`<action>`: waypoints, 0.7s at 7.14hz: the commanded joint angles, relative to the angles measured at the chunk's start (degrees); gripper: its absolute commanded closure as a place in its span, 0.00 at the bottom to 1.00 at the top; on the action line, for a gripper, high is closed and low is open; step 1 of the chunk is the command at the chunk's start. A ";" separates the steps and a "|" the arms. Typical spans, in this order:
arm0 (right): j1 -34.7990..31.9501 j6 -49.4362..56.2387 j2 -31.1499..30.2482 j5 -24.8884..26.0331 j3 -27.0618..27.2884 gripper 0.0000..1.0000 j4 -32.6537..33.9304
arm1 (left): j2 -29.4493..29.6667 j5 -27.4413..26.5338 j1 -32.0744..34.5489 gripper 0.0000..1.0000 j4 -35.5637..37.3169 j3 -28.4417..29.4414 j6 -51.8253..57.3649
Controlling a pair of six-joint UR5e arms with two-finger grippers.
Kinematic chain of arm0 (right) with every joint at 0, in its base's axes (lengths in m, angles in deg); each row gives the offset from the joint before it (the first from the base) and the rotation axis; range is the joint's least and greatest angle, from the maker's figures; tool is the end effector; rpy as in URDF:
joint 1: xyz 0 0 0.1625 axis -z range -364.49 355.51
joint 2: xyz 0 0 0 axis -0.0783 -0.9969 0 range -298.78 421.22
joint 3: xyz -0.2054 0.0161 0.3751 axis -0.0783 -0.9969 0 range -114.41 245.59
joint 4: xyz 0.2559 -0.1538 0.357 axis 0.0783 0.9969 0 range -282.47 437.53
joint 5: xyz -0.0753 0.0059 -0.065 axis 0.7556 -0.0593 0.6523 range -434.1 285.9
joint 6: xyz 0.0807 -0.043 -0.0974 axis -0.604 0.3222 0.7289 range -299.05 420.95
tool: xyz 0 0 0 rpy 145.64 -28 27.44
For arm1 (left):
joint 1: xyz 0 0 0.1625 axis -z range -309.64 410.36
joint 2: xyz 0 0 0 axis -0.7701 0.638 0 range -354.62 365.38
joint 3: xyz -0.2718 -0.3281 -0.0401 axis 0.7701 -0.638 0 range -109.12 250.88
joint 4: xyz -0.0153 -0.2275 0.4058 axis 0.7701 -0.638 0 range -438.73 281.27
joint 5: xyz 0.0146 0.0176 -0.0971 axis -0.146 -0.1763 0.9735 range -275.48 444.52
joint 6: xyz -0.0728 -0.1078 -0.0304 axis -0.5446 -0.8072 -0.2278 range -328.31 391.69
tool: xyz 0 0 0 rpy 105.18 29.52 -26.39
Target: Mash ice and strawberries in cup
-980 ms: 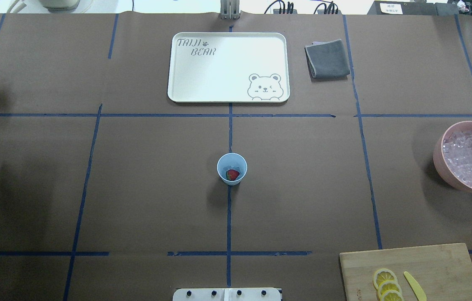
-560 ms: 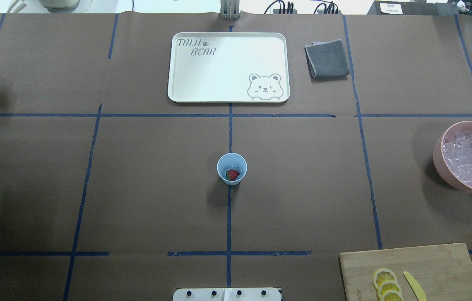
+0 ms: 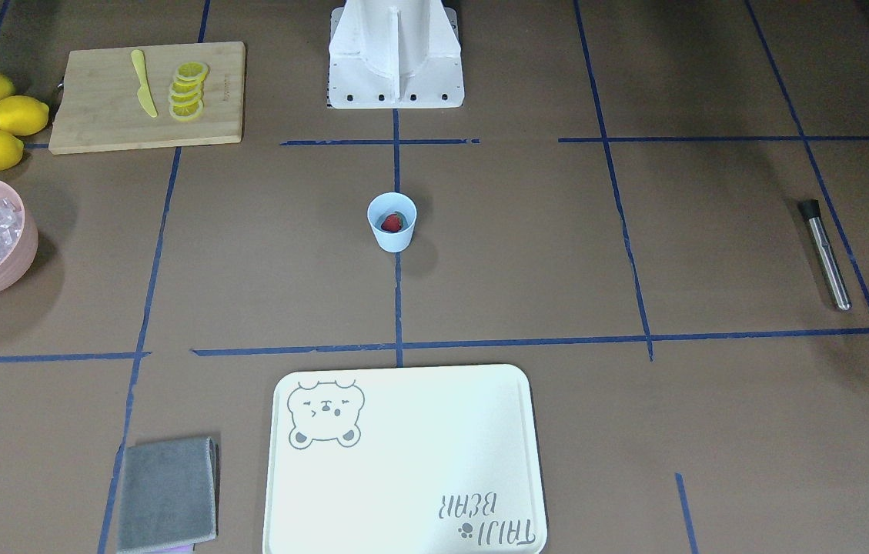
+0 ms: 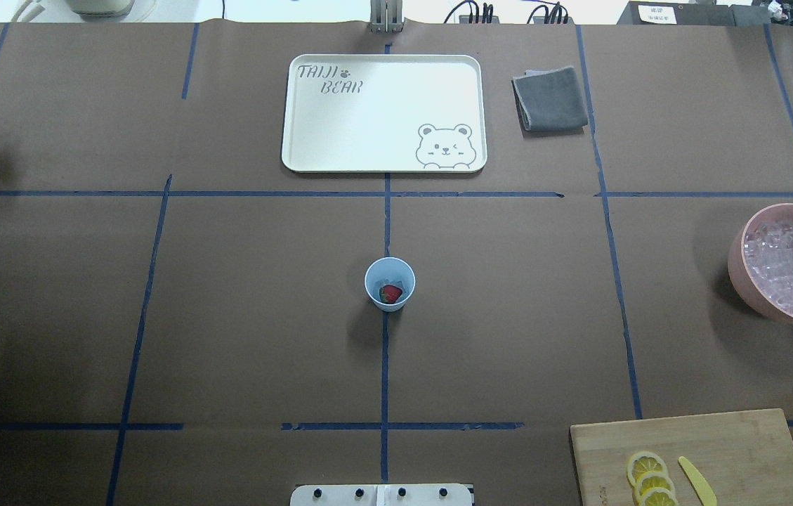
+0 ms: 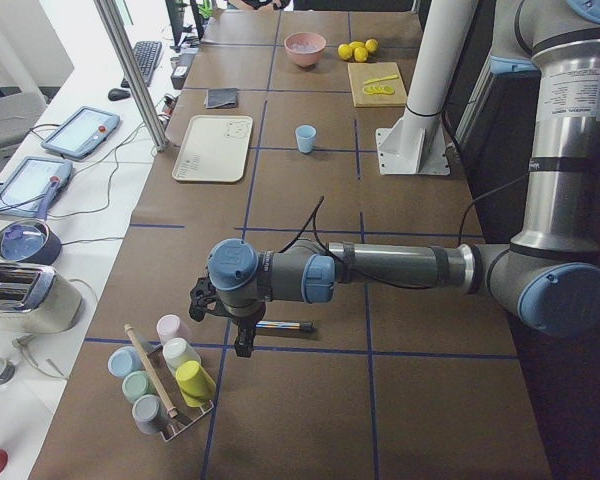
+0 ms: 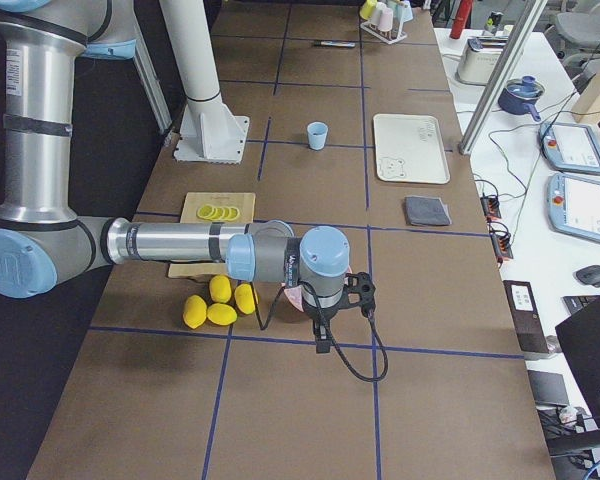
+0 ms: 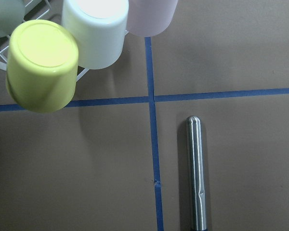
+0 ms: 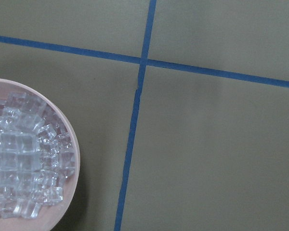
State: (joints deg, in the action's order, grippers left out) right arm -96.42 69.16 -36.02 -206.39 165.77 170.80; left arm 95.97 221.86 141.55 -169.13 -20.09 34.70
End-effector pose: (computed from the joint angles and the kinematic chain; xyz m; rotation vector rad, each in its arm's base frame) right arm 0.0600 -0.4887 0.6636 0.0596 -0.7360 -0.1024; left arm -0.0467 -0.5521 0.6654 0.0625 0.8246 0.0442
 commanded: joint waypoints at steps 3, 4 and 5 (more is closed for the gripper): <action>0.00 -1.19 -0.05 0.01 0.28 0.01 -0.02 | -0.23 -1.11 0.04 0.00 -0.04 -1.06 -0.29; 0.00 -1.27 -0.14 -0.08 0.28 0.01 -0.02 | -0.84 -1.37 0.04 0.00 -0.04 -0.53 -0.37; 0.00 -1.27 -0.06 -0.08 0.28 0.01 -0.02 | -0.68 -1.46 0.04 0.00 -0.13 -1.05 -0.20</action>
State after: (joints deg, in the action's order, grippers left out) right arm -96.42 67.93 -36.10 -206.43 166.04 170.78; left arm 95.37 220.53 141.57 -169.17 -20.90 34.38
